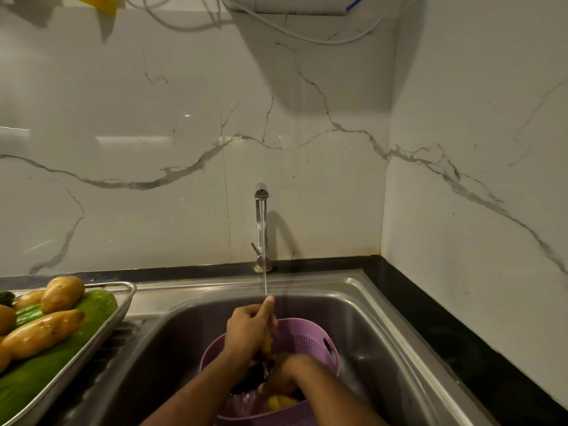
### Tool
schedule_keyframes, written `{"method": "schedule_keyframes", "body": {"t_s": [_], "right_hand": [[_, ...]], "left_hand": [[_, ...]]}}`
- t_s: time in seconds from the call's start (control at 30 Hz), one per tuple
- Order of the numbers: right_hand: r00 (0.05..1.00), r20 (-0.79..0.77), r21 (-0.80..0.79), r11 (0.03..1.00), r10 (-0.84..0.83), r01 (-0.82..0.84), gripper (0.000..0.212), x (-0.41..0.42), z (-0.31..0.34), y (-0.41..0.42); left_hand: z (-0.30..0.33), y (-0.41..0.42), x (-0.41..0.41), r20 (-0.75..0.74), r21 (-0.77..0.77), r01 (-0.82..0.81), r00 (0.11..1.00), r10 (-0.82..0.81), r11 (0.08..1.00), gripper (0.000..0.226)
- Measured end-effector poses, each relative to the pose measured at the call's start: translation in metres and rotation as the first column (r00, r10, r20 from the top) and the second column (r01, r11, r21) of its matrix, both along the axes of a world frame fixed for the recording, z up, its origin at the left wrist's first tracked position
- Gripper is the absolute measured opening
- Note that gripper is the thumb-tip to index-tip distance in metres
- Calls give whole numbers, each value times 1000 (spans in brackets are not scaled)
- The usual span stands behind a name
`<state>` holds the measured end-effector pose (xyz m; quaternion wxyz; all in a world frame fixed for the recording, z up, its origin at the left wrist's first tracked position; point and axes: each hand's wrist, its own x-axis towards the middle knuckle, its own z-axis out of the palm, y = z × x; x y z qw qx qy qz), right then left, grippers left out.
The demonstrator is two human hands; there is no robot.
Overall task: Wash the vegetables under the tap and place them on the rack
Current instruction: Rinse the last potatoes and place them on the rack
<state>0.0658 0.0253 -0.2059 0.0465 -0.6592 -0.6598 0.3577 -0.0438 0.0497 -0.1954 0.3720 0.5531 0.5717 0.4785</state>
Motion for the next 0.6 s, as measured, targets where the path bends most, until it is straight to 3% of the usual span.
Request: {"method": "schedule_keyframes", "body": {"t_s": [0.13, 0.2, 0.27, 0.33, 0.5, 0.6], "right_hand": [[999, 38, -74, 997, 35, -32, 44, -1, 5, 2], [1000, 12, -84, 996, -1, 2, 42, 0, 4, 5], [1000, -16, -83, 996, -24, 23, 41, -1, 5, 4], [999, -23, -72, 996, -44, 42, 41, -2, 3, 5], [997, -23, -61, 996, -70, 68, 38, -3, 4, 4], [996, -51, -39, 996, -79, 77, 30, -2, 7, 4]], "left_hand": [[2, -2, -4, 64, -75, 26, 998, -21, 997, 56], [4, -3, -3, 102, -103, 45, 994, -35, 994, 46], [5, -3, -4, 193, -186, 75, 980, -38, 980, 20], [2, -1, -4, 220, -239, 114, 974, -60, 964, 26], [-4, 3, -4, 158, -159, 133, 982, -108, 978, 18], [-3, 4, -3, 128, -117, 125, 986, -110, 985, 25]]}}
